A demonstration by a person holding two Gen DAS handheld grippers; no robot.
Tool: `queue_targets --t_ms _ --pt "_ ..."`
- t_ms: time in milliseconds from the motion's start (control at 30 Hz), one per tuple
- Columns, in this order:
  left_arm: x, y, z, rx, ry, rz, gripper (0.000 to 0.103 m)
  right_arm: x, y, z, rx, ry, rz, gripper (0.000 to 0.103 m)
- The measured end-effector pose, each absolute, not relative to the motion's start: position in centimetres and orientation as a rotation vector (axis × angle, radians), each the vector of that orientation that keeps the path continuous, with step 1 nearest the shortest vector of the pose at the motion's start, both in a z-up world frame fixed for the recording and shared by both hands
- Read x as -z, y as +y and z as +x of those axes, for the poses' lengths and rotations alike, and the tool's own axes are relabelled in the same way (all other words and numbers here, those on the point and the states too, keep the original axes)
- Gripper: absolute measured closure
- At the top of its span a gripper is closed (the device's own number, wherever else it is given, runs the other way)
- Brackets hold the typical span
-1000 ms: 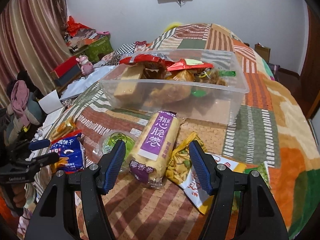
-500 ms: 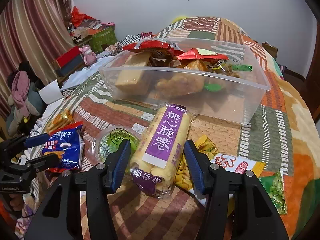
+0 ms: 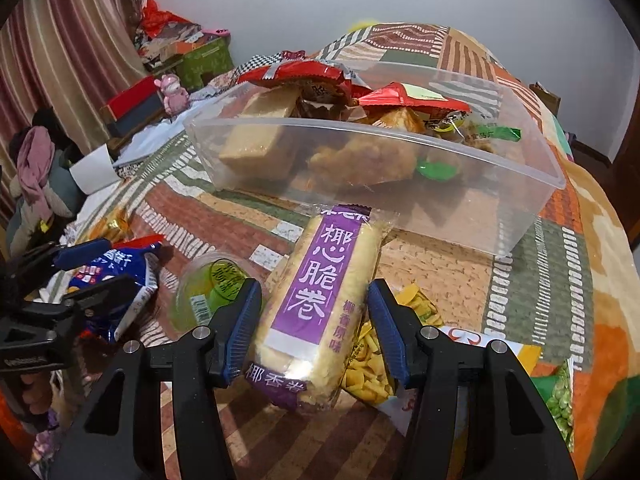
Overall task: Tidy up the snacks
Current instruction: 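Lift both held packs over the clear box, lower them in and open both grippers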
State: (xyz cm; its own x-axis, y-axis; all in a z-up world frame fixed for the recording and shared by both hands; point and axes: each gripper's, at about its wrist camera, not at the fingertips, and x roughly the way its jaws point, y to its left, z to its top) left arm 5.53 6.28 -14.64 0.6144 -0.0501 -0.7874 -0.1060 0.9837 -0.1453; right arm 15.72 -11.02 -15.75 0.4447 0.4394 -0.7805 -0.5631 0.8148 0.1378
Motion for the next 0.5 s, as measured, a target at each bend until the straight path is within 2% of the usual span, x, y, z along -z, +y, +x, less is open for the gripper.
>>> queue_targets --t_ms 100,167,367,500 --pt "14.6 6.8 4.9 -0.042 0.92 -0.203 0.023 15.9 -10.8 15.8 -0.623 0.922 -0.168 0.05" --pt "14.7 7.0 4.5 -0.044 0.92 -0.232 0.015 15.9 -10.6 15.8 -0.623 0.92 -0.174 0.051" --pt "15.1 6.1 4.9 -0.051 0.926 -0.213 0.011 16.1 -10.4 15.7 -0.63 0.914 -0.189 0.053" --pt "15.6 5.3 5.7 -0.05 0.935 -0.183 0.009 15.9 -10.5 15.4 -0.649 0.911 -0.168 0.058"
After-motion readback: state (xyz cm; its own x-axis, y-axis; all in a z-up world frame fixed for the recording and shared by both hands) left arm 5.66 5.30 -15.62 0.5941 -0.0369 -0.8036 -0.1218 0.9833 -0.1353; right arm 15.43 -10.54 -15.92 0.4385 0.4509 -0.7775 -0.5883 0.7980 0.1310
